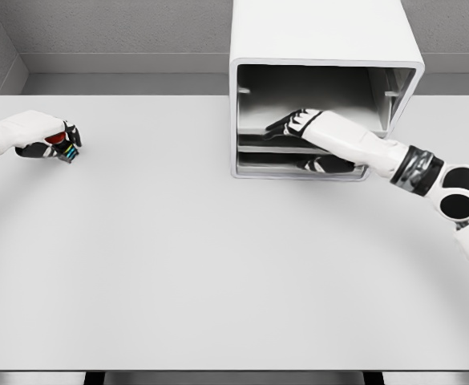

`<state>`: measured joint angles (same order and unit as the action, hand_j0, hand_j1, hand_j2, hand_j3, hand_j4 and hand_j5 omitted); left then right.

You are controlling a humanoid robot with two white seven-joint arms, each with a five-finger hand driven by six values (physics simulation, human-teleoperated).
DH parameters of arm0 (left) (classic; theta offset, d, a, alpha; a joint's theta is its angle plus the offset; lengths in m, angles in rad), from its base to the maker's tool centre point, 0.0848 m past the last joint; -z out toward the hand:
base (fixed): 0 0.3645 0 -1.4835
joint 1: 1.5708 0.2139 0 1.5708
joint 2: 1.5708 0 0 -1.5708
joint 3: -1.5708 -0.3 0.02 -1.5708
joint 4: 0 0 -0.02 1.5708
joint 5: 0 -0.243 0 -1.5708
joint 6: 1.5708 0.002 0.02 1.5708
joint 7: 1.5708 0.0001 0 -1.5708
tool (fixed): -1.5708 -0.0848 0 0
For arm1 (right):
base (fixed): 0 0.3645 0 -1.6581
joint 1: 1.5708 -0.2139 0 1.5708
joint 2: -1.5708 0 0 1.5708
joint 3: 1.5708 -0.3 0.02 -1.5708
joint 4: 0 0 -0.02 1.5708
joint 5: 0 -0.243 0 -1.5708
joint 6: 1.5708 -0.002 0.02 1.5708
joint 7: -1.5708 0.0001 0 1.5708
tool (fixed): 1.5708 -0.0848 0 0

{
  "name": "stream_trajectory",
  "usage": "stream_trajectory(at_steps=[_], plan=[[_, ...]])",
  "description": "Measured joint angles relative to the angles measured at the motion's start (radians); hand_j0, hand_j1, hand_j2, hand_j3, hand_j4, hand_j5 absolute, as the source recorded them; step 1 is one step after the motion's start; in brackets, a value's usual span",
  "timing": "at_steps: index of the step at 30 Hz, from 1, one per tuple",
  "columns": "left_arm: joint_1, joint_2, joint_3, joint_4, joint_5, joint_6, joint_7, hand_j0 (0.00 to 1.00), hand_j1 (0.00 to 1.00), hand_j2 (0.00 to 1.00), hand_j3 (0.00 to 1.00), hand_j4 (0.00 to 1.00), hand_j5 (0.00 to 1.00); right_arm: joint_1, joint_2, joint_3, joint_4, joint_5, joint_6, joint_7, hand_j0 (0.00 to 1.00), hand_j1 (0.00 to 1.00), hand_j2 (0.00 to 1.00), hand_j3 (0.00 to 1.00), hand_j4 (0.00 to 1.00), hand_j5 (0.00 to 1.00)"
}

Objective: Slide open multi-storey tabletop storage cabinets and put open load switch and slide close multi-storey tabletop storage cabinets

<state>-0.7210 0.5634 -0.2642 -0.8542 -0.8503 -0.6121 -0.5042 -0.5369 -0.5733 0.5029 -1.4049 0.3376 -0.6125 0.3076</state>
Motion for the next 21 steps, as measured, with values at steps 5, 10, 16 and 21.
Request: stream_trajectory(at_steps=[5, 10, 16, 21], plan=[[0.0, 0.0, -0.001, -0.006, 0.0, -0.001, 0.0, 0.44, 0.44, 0.44, 0.44, 0.44, 0.44, 0.043, -0.037, -0.005, -0.053, -0.006, 0.0, -0.003, 0.8, 0.8, 0.8, 0.8, 0.8, 0.8], [-0.002, 0.0, 0.0, -0.021, 0.005, -0.001, -0.001, 0.44, 0.44, 0.44, 0.44, 0.44, 0.44, 0.071, -0.076, -0.009, -0.102, -0.01, 0.0, -0.006, 0.8, 0.8, 0.8, 0.8, 0.8, 0.8], [0.006, 0.0, 0.002, -0.075, 0.009, -0.002, -0.001, 0.44, 0.44, 0.44, 0.44, 0.44, 0.44, 0.087, -0.11, -0.012, -0.133, -0.012, 0.0, -0.009, 0.8, 0.8, 0.8, 0.8, 0.8, 0.8], [0.011, 0.0, 0.001, -0.117, 0.011, -0.002, -0.001, 0.44, 0.44, 0.44, 0.44, 0.44, 0.44, 0.146, -0.132, -0.054, -0.179, -0.012, 0.0, -0.008, 0.8, 0.8, 0.8, 0.8, 0.8, 0.8]])
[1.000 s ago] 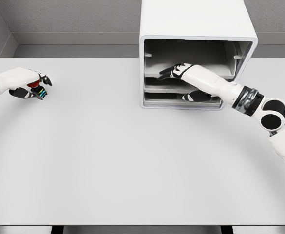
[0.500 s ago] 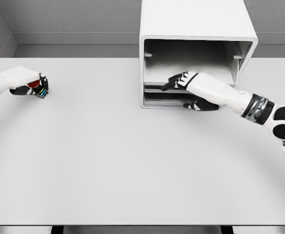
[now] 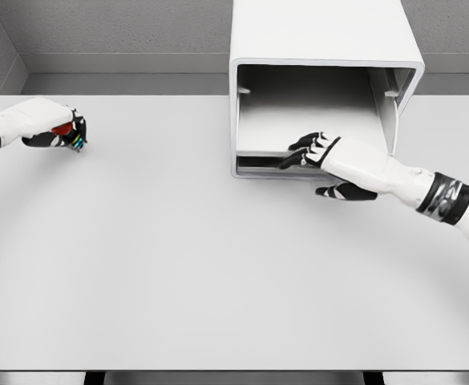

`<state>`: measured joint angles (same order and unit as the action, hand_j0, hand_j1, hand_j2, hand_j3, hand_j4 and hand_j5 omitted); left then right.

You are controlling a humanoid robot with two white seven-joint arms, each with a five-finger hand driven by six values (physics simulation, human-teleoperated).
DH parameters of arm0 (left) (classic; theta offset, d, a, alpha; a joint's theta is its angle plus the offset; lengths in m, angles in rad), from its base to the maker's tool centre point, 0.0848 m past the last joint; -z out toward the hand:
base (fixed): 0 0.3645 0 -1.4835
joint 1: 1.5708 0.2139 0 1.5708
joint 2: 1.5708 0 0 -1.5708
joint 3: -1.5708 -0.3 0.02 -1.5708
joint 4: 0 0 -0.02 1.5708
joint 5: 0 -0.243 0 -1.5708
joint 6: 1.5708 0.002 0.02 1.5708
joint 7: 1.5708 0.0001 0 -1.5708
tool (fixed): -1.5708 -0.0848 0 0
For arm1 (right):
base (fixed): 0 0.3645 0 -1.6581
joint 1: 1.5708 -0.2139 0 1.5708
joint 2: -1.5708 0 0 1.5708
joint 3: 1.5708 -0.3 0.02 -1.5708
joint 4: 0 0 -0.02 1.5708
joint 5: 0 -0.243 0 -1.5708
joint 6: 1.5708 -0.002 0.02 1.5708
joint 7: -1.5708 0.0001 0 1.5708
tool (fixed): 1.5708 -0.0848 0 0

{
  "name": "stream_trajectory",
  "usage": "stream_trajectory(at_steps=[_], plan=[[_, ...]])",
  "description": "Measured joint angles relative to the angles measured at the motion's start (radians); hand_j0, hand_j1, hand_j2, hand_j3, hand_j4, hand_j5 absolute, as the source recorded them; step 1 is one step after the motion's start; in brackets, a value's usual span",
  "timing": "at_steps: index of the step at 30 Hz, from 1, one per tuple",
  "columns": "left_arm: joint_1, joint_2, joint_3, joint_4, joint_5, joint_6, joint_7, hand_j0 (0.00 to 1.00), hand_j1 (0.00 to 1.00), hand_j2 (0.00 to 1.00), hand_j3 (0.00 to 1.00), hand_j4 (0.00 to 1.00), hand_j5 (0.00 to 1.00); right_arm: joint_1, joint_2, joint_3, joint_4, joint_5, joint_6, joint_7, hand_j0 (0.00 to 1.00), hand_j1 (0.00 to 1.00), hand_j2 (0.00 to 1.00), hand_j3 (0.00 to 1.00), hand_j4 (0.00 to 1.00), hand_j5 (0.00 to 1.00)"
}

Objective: Slide open multi-storey tabletop storage cabinets and put open load switch and slide close multi-storey tabletop storage cabinets

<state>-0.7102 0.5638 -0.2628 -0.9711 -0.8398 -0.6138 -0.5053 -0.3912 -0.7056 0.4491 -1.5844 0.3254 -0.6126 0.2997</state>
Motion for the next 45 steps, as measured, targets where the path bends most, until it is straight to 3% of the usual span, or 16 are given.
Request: stream_trajectory(at_steps=[19, 22, 27, 34, 39, 45], plan=[[0.038, 0.007, 0.014, -0.183, 0.046, 0.0, 0.001, 0.43, 0.43, 0.43, 0.43, 0.43, 0.43, 0.124, -0.086, -0.12, -0.15, -0.021, 0.0, 0.0, 0.79, 0.79, 0.79, 0.79, 0.79, 0.79], [0.054, 0.007, 0.018, -0.211, 0.047, 0.0, 0.001, 0.43, 0.43, 0.43, 0.43, 0.43, 0.43, 0.123, -0.096, -0.148, -0.159, -0.04, 0.0, 0.001, 0.79, 0.79, 0.79, 0.79, 0.79, 0.79], [0.075, 0.006, 0.021, -0.276, 0.061, 0.0, 0.001, 0.43, 0.43, 0.43, 0.43, 0.43, 0.43, 0.124, -0.107, -0.2, -0.163, -0.061, 0.0, 0.003, 0.65, 0.65, 0.65, 0.65, 0.65, 0.65], [0.091, 0.001, 0.021, -0.36, 0.074, 0.0, 0.001, 0.43, 0.43, 0.43, 0.43, 0.43, 0.43, 0.155, -0.131, -0.226, -0.164, -0.064, 0.0, 0.006, 0.6, 0.6, 0.6, 0.6, 0.6, 0.6], [0.098, -0.003, 0.021, -0.396, 0.076, 0.0, 0.001, 0.43, 0.43, 0.43, 0.43, 0.43, 0.43, 0.227, -0.143, -0.276, -0.171, -0.065, 0.0, 0.005, 0.58, 0.58, 0.58, 0.58, 0.58, 0.58], [0.104, -0.004, 0.02, -0.419, 0.082, 0.0, 0.001, 0.43, 0.43, 0.43, 0.43, 0.43, 0.43, 0.229, -0.144, -0.313, -0.178, -0.072, 0.0, 0.003, 0.58, 0.58, 0.58, 0.58, 0.58, 0.58]])
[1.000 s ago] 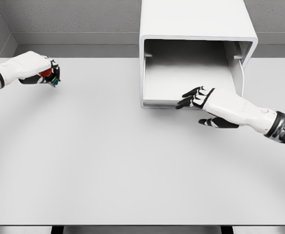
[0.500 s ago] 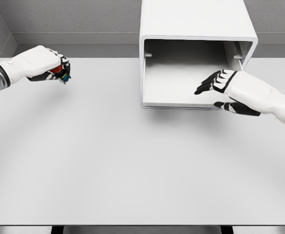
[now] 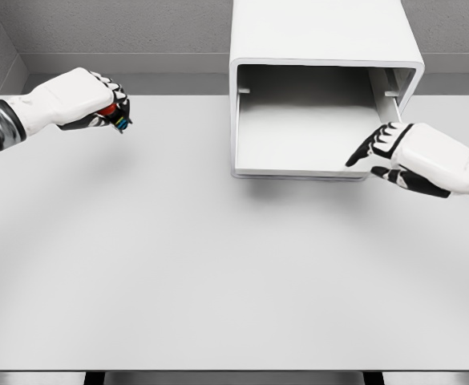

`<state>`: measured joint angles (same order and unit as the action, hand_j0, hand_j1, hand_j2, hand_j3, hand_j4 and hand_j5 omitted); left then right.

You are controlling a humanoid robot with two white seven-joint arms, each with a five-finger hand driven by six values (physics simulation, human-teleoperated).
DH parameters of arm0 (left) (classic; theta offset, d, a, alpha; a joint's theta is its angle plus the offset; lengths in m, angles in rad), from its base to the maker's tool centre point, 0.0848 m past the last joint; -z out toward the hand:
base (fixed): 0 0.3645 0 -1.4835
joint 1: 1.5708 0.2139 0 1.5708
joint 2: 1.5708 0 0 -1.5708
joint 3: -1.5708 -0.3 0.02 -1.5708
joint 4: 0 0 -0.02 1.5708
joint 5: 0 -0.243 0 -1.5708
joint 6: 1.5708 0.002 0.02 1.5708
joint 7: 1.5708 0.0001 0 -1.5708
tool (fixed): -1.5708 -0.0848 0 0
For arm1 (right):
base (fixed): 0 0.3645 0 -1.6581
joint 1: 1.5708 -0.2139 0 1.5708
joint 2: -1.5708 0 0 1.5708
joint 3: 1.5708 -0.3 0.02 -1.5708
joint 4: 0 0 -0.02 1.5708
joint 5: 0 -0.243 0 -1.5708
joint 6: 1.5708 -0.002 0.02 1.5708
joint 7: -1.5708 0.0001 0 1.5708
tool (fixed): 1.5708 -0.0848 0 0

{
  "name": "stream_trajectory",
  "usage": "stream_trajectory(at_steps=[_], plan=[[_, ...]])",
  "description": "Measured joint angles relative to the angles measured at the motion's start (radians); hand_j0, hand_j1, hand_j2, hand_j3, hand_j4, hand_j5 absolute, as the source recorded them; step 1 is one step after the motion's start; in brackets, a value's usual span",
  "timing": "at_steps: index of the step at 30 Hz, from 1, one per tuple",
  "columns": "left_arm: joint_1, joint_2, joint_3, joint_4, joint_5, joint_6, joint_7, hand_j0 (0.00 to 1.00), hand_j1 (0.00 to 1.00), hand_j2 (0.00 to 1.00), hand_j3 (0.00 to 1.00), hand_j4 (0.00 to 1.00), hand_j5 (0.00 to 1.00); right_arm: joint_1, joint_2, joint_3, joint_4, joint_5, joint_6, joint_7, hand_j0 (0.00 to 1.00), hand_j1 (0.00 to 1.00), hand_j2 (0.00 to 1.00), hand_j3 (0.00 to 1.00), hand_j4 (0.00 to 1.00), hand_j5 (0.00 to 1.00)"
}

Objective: Slide open multi-storey tabletop storage cabinets and put open load switch and slide close multi-storey tabletop storage cabinets

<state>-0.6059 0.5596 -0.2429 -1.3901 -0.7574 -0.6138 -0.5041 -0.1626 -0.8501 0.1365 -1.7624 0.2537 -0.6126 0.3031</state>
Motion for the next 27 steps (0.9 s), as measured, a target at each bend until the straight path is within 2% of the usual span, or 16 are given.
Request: stream_trajectory(at_steps=[7, 19, 27], plan=[[0.003, -0.003, -0.001, -0.028, 0.005, 0.0, 0.0, 0.41, 0.41, 0.41, 0.41, 0.41, 0.41, 0.008, -0.001, -0.021, -0.001, -0.004, 0.0, -0.003, 0.58, 0.58, 0.58, 0.58, 0.58, 0.58], [0.003, -0.043, -0.005, -0.08, 0.005, 0.0, 0.0, 0.4, 0.4, 0.4, 0.4, 0.4, 0.4, 0.012, -0.001, -0.111, 0.001, -0.064, 0.0, -0.001, 0.58, 0.58, 0.58, 0.58, 0.58, 0.58], [0.025, -0.074, -0.006, -0.159, 0.005, 0.0, 0.0, 0.4, 0.4, 0.4, 0.4, 0.4, 0.4, 0.012, -0.005, -0.127, 0.04, -0.07, 0.0, 0.003, 0.58, 0.58, 0.58, 0.58, 0.58, 0.58]])
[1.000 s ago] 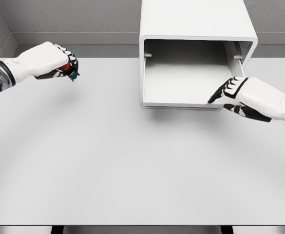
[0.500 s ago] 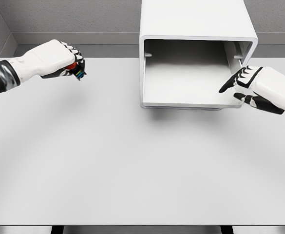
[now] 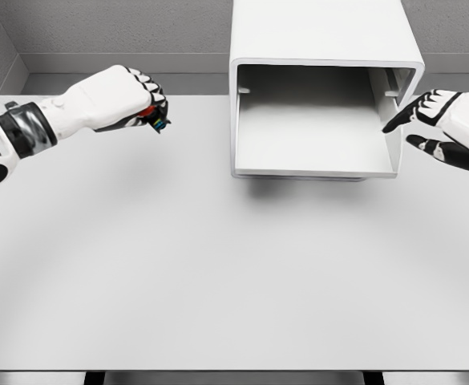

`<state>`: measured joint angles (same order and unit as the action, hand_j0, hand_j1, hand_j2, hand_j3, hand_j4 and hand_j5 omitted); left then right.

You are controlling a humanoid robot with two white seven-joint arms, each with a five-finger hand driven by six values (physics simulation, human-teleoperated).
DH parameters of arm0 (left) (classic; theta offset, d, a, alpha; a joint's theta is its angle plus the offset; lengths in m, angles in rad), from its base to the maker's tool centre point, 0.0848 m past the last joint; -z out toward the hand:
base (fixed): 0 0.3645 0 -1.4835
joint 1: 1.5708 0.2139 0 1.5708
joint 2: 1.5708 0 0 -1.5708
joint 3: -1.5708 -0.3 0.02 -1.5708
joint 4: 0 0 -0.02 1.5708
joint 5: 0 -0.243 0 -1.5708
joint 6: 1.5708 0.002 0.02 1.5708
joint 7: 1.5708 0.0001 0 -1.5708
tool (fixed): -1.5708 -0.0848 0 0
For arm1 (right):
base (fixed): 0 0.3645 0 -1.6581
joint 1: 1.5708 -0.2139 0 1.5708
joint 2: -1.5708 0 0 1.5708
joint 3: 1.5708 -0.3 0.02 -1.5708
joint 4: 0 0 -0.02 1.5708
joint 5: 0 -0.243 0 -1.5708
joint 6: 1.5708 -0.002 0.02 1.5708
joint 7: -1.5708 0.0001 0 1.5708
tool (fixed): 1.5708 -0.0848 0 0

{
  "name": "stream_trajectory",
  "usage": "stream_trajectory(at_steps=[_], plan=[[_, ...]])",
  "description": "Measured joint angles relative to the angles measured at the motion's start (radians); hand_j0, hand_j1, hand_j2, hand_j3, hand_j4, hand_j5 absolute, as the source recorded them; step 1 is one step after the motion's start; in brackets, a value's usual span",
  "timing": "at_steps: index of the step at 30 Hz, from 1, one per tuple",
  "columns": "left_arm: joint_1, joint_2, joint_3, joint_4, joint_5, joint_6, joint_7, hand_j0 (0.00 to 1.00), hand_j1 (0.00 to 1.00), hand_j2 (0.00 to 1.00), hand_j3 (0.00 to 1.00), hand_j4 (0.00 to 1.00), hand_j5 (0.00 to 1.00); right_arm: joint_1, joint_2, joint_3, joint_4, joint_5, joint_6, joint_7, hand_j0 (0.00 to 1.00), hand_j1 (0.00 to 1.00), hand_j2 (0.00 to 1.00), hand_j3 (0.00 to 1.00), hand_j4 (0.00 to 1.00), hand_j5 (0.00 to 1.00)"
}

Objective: Slide open multi-storey tabletop storage cabinets and put open load switch and slide close multi-storey tabletop storage cabinets

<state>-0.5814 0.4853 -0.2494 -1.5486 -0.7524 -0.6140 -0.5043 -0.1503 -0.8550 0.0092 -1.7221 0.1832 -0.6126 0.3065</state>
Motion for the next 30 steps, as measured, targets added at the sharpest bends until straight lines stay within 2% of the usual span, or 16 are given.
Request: stream_trajectory(at_steps=[12, 20, 30], plan=[[0.028, -0.027, 0.002, -0.135, 0.002, 0.0, 0.0, 0.4, 0.4, 0.4, 0.4, 0.4, 0.4, 0.021, -0.025, -0.019, 0.121, 0.004, 0.0, 0.002, 0.59, 0.59, 0.59, 0.59, 0.59, 0.59], [0.038, -0.055, 0.002, -0.211, 0.009, 0.0, 0.0, 0.4, 0.4, 0.4, 0.4, 0.4, 0.4, 0.129, -0.027, -0.031, 0.13, 0.013, 0.0, 0.004, 0.59, 0.59, 0.59, 0.59, 0.59, 0.59], [0.049, -0.095, -0.002, -0.251, 0.014, 0.0, 0.0, 0.4, 0.4, 0.4, 0.4, 0.4, 0.4, 0.184, -0.026, -0.06, 0.129, 0.019, 0.0, 0.004, 0.59, 0.59, 0.59, 0.59, 0.59, 0.59]])
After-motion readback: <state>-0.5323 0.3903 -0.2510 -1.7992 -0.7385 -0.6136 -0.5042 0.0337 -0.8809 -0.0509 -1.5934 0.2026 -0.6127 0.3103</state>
